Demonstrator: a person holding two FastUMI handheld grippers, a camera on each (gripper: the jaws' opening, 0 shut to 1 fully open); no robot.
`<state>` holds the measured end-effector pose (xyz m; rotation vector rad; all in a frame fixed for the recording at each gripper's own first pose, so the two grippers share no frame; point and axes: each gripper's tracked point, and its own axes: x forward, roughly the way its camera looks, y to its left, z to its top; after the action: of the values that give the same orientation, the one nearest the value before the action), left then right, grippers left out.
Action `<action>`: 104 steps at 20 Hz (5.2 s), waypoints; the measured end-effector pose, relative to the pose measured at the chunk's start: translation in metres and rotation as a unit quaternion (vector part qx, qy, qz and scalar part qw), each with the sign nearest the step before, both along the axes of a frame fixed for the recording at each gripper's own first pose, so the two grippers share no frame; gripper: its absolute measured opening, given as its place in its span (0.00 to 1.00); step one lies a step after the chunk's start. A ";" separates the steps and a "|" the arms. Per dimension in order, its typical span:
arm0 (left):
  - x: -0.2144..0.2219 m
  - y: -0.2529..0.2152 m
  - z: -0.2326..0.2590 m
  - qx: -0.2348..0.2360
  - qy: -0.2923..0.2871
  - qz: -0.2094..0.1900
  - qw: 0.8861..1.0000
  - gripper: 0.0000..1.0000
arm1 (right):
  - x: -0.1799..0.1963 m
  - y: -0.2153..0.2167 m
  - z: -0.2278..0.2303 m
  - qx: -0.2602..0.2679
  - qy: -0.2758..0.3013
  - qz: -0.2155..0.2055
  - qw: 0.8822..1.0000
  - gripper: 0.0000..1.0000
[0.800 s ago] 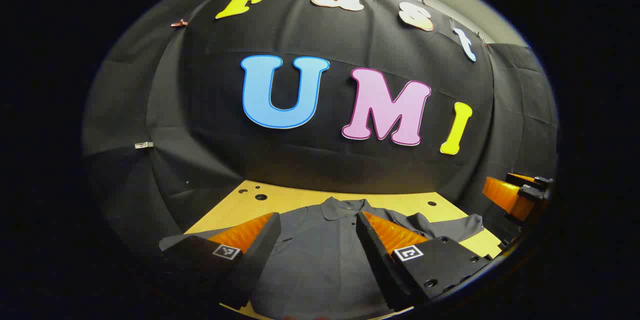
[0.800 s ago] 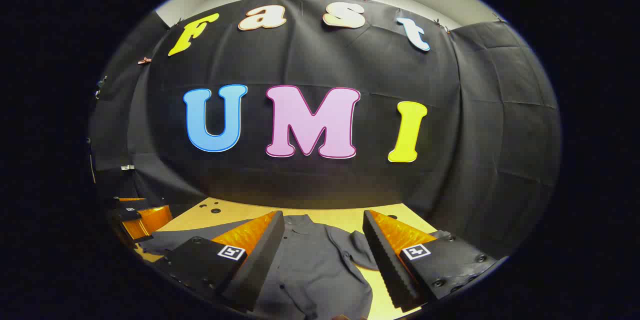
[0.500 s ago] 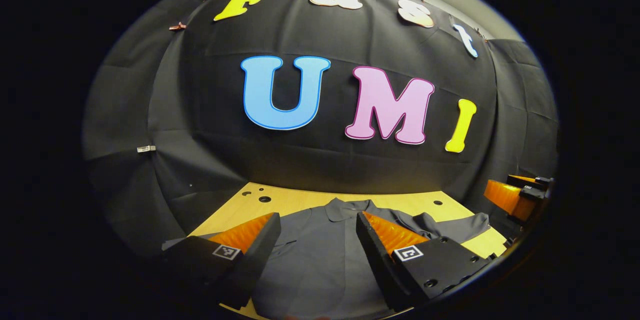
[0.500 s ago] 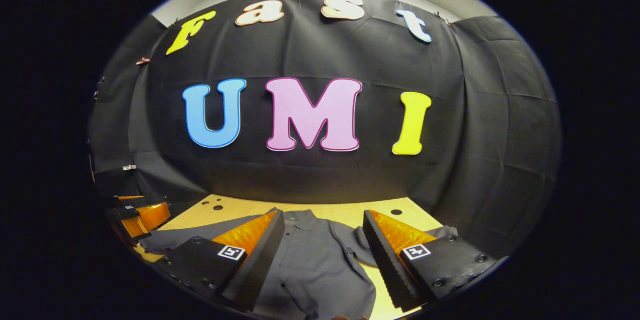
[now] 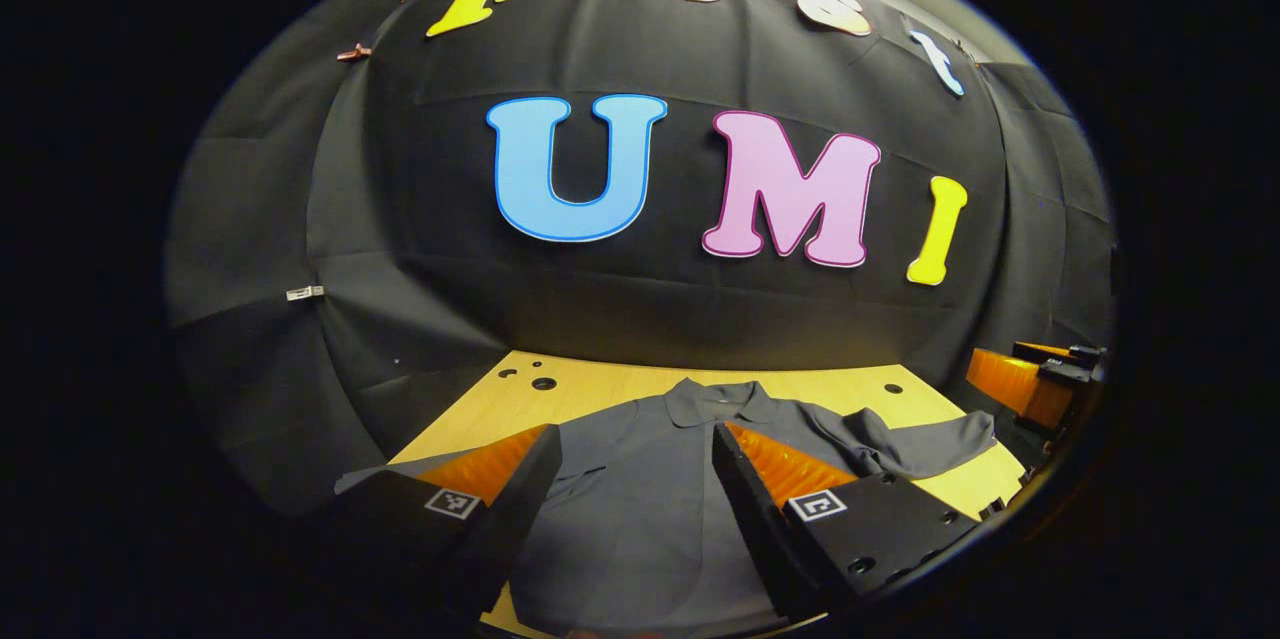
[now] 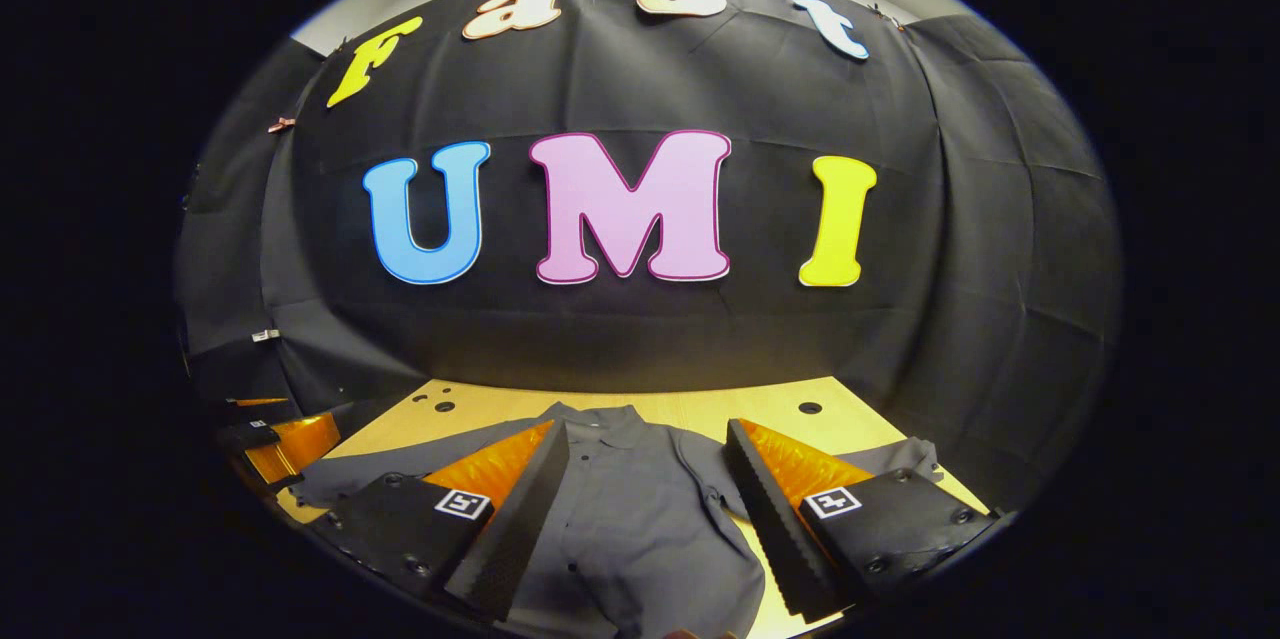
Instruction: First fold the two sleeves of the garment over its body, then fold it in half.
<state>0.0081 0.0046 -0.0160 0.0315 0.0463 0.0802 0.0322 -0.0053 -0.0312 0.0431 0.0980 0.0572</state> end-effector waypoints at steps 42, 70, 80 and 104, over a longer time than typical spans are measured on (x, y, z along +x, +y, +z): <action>0.079 -0.012 -0.050 -0.001 0.083 0.088 0.993 0.96 | 0.137 -0.314 -0.161 0.068 0.197 -0.252 0.945 0.99; 0.073 -0.004 -0.084 0.006 0.154 0.099 0.983 0.96 | 0.156 -0.456 -0.301 0.118 0.340 -0.344 0.867 0.99; 0.066 0.000 -0.090 -0.013 0.156 0.111 0.981 0.96 | 0.156 -0.440 -0.294 0.114 0.354 -0.313 0.874 0.13; 0.026 0.077 -0.076 -0.042 0.108 0.131 0.985 0.96 | 0.178 -0.154 -0.043 0.026 0.212 -0.079 0.974 0.09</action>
<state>0.0338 0.0818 -0.0922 -0.0503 0.2710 0.3377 0.2103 -0.1592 -0.0745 0.1156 0.5208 -0.1091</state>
